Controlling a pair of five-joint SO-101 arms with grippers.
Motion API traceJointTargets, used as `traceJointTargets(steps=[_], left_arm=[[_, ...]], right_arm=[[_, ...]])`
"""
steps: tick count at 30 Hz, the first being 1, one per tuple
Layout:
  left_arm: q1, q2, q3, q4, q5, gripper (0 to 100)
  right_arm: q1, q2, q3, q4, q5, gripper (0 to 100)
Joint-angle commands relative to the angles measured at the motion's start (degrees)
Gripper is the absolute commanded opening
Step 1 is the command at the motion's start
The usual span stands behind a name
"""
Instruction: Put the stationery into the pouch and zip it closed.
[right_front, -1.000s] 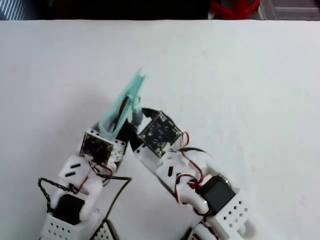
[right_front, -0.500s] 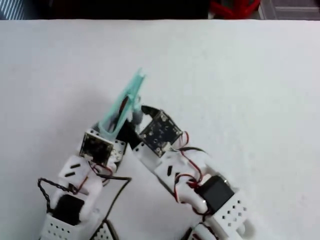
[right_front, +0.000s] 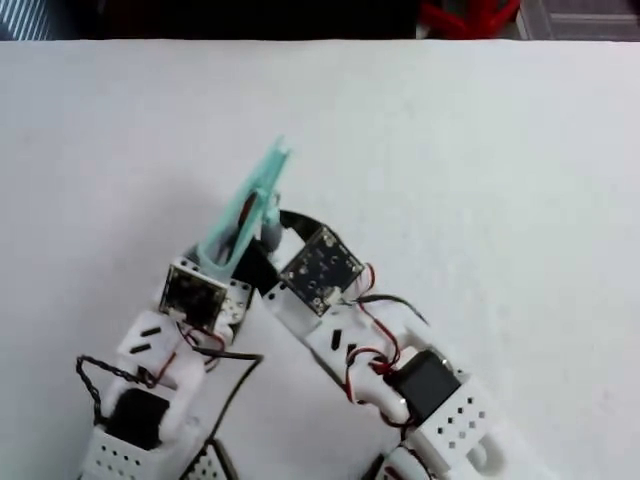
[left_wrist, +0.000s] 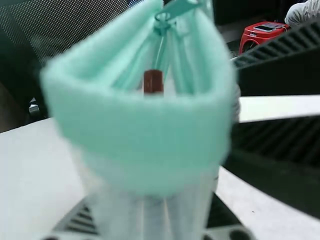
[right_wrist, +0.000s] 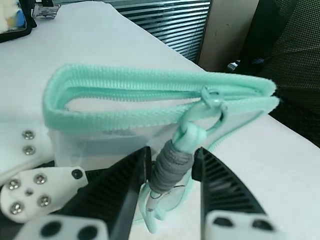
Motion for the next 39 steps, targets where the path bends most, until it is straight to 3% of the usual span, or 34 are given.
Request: traceJointTargets(steps=[1, 10, 15, 22, 27, 34, 39], left_arm=[[-0.4, 0.3, 0.4, -0.9, -0.8, 2], [-0.3, 0.3, 0.4, -0.9, -0.8, 2], [-0.3, 0.3, 0.4, -1.0, -0.8, 2], [-0.3, 0.3, 0.5, -1.1, -0.8, 2], [-0.3, 0.3, 0.5, -1.0, -0.7, 2], [-0.4, 0.3, 0.4, -1.0, -0.7, 2], [-0.4, 0.3, 0.4, -1.0, -0.7, 2]], right_arm=[[0.2, 0.1, -0.5, -1.5, 0.1, 11.0], [1.9, 0.2, 1.1, -5.3, 0.7, 1.4], [2.1, -1.3, 0.1, -4.8, 2.9, 1.9], [2.1, -8.2, -14.3, 9.8, 2.9, 1.9], [0.7, -4.5, -21.3, 16.4, 3.3, 1.9], [-14.1, 4.5, -34.7, 28.5, 12.7, 1.9], [-15.8, 13.6, -48.8, 39.1, 15.7, 1.9]])
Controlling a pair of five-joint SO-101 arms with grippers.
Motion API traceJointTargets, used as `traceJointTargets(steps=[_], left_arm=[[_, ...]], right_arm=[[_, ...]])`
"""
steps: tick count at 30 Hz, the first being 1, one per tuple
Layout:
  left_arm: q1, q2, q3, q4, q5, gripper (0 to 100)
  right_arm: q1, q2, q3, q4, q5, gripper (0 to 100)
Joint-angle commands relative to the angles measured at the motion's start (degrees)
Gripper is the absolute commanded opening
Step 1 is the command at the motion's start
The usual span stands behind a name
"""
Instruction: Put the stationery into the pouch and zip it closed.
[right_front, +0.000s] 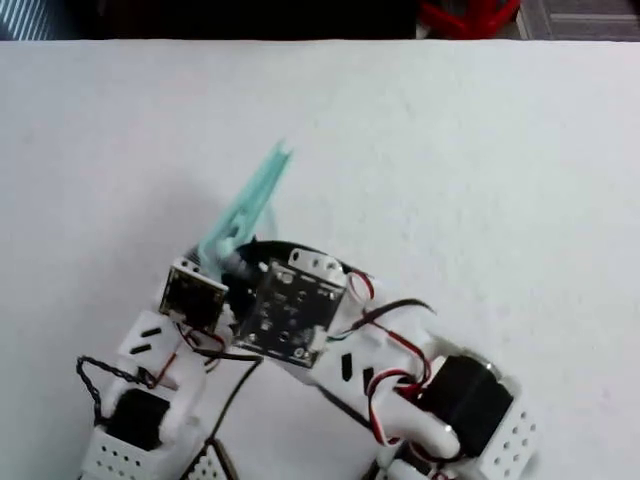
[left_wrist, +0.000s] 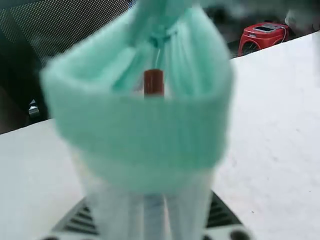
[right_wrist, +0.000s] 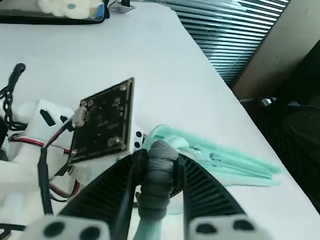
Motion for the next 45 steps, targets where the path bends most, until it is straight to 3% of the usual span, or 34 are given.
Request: traceJointTargets(steps=[1, 5, 11, 21, 27, 31, 41, 45], left_arm=[[-0.4, 0.3, 0.2, -0.8, -0.5, 2], [-0.6, 0.3, 0.1, -0.8, -0.4, 2], [-0.7, 0.3, 0.0, -0.9, -0.2, 2], [-0.7, 0.3, -0.1, -1.1, -0.2, 2], [-0.7, 0.3, -0.2, -1.1, -0.2, 2], [-1.4, 0.3, -0.3, -1.0, -0.1, 2], [-3.6, 0.3, -1.4, -1.1, -0.1, 2], [-3.6, 0.3, -1.5, -1.0, -0.1, 2]], right_arm=[[-5.2, 4.4, -12.7, 6.9, 3.7, 1.9], [-11.8, 9.9, -23.4, 18.9, 10.1, 1.9], [-13.4, 16.6, -33.3, 31.3, 14.9, 1.9], [-24.0, 17.2, -34.4, 32.3, 15.6, 1.9], [-24.6, 16.7, -31.6, 32.3, 15.6, 1.9], [-18.3, 16.7, -27.6, 32.3, 18.5, 1.9], [11.2, 16.7, -21.6, 32.0, 34.0, 1.9], [19.9, 16.7, -19.8, 27.5, 35.6, 1.9]])
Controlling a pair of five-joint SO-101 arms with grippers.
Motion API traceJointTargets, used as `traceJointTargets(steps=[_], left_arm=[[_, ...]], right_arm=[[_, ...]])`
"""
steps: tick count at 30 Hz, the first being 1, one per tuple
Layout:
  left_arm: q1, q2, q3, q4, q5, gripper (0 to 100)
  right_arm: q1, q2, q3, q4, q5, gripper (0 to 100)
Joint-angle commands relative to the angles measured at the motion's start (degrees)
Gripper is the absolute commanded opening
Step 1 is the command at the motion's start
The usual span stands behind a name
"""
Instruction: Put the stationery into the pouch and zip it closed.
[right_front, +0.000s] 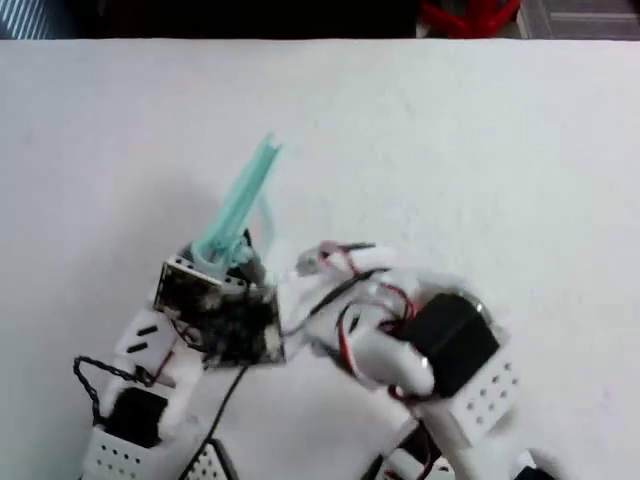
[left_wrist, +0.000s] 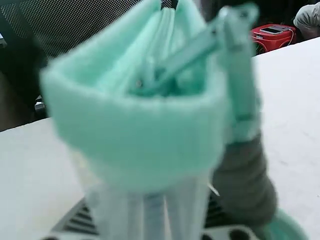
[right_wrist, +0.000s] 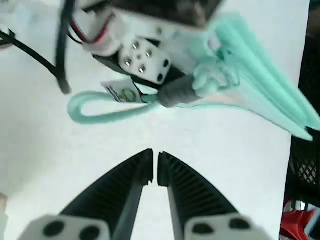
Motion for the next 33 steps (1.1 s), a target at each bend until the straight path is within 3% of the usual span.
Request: traceJointTargets(steps=[1, 3, 7, 9, 11, 14, 21, 28, 33], left_arm=[[-1.4, 0.4, -1.5, -0.4, -0.5, 2], [-1.4, 0.4, -1.5, -0.4, -0.7, 2], [-1.4, 0.4, -3.7, 2.3, -0.8, 2], [-1.4, 0.4, -6.8, 6.6, -0.8, 2], [-1.4, 0.4, -9.8, 12.0, -0.9, 2], [-2.5, 0.4, -12.7, 18.3, -4.4, 2], [-4.3, 0.4, -13.0, 23.1, -6.2, 2], [-4.3, 0.4, -13.1, 25.6, -6.9, 2], [-4.2, 0.4, -13.1, 27.1, -8.8, 2]], right_arm=[[8.4, -0.4, -0.1, -5.9, 1.3, 1.9], [12.7, -0.2, 0.1, -12.2, -0.4, 1.9], [18.1, 0.0, 2.7, -28.0, -12.3, 4.2], [18.6, 0.2, 5.3, -31.0, -12.4, 15.9], [17.0, 0.3, 8.0, -31.1, -5.5, 30.1], [13.4, 0.4, 8.6, -28.4, 1.5, 28.3], [7.0, 10.6, -1.4, -20.7, 6.4, 26.7], [3.9, 23.6, -24.5, -5.8, 11.1, 31.0], [3.1, 34.7, -38.5, -1.8, 11.8, 30.9]])
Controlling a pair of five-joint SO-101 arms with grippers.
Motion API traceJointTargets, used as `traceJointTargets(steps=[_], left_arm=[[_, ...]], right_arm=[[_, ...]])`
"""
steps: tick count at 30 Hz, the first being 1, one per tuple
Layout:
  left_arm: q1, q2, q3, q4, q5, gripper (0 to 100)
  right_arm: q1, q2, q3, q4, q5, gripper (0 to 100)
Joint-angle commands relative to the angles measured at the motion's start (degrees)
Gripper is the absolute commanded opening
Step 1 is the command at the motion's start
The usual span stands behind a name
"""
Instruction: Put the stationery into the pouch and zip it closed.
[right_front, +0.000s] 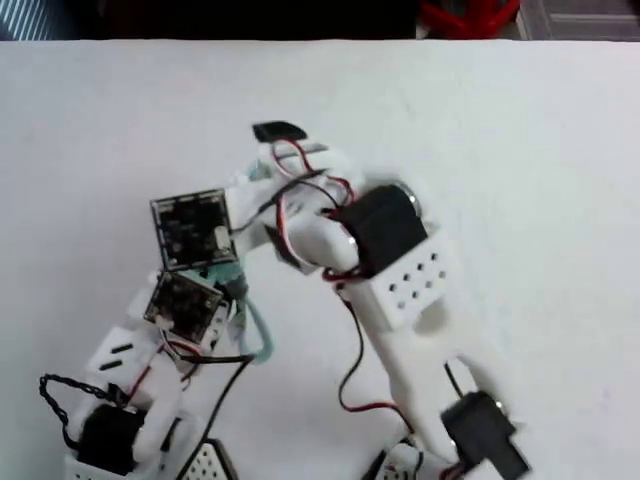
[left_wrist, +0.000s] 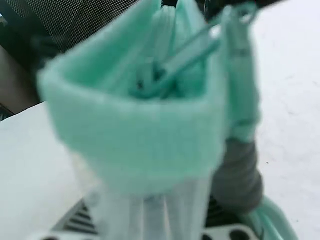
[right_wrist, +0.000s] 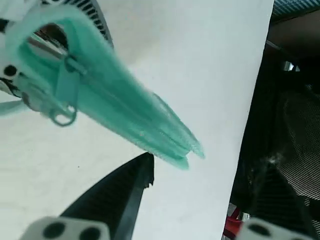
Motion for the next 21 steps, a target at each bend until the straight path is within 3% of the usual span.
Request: traceJointTargets(steps=[1, 8, 13, 18, 21], left_arm=[[-1.3, 0.4, -0.1, 2.9, -1.2, 2], [-1.4, 0.4, -0.1, 2.6, -1.1, 2], [-1.4, 0.4, -0.1, 2.5, -1.0, 2], [-1.4, 0.4, 0.0, 2.5, -0.9, 2], [-1.4, 0.4, 0.0, 2.3, -0.9, 2]], right_arm=[[-0.7, 7.5, -11.4, 3.1, 1.1, 30.9], [-1.8, 11.2, -11.3, 4.9, 5.7, 20.7], [-5.2, 5.1, 0.5, 4.8, 11.2, 22.8], [-5.6, 0.1, 3.0, 4.7, 11.8, 0.5], [-5.3, -0.5, 4.2, 4.7, 11.8, 1.5]])
